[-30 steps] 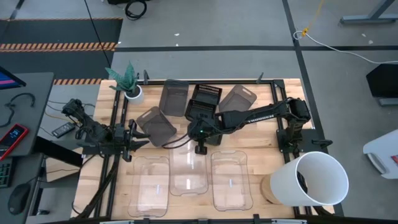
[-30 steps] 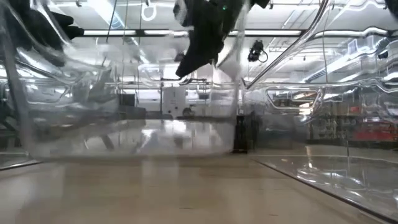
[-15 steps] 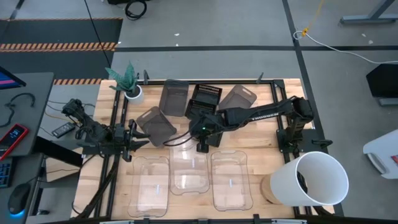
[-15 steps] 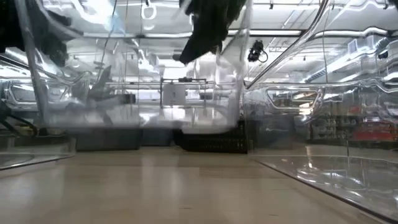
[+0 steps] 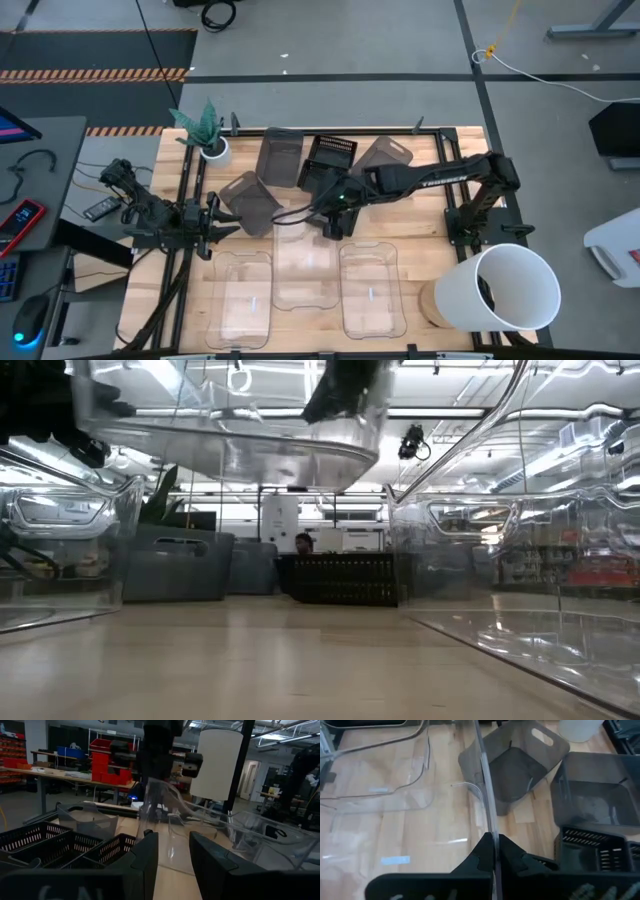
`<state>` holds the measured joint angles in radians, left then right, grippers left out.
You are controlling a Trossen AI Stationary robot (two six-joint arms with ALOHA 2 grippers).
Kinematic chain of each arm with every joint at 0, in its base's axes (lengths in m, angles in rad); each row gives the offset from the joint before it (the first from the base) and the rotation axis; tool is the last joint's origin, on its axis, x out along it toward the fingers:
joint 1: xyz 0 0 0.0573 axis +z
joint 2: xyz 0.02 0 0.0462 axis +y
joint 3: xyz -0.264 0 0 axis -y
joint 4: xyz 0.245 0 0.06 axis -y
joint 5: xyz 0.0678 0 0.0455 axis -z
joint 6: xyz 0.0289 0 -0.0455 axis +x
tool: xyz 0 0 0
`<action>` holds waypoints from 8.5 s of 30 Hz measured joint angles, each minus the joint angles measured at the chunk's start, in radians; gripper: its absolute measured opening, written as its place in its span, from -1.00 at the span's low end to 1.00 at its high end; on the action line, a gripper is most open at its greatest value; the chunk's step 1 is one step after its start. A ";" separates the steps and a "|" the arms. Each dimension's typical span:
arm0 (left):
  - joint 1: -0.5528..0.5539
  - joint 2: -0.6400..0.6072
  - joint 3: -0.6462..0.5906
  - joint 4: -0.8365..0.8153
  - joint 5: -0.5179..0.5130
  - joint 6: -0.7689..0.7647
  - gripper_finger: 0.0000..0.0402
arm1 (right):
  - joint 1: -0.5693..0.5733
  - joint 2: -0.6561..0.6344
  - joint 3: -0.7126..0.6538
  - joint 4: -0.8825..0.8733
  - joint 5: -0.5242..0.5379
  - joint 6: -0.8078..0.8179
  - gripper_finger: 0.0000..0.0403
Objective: Stack baskets by color
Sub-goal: Stack the middle transparent bin on top of the right transparent bin, then stack the left transparent bin on top of the right transparent bin
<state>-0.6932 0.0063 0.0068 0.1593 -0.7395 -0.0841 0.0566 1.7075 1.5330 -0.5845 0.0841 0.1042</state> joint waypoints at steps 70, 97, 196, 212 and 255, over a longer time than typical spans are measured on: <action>0.000 0.000 0.000 0.000 0.000 0.000 -0.42 | 0.269 -0.351 -0.331 -0.326 0.076 0.327 -0.97; 0.000 0.000 0.000 0.000 0.000 0.000 -0.42 | 0.224 -0.351 -0.331 -0.329 0.079 0.440 -0.77; 0.083 0.485 0.290 -0.083 0.057 -0.621 -0.42 | 0.661 -0.922 -0.643 0.160 0.546 -0.048 -0.53; 0.032 1.057 0.825 -0.524 0.352 -1.080 -0.42 | 0.722 -0.921 -0.643 0.135 0.546 -0.014 -0.53; -0.003 1.755 1.717 -1.440 0.559 -1.168 -0.42 | 0.721 -0.898 -0.643 0.116 0.547 0.013 -0.53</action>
<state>-0.6960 1.7615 1.7240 -1.2807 -0.1806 -1.2522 0.7780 0.8097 0.8898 -0.4686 0.6312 0.1170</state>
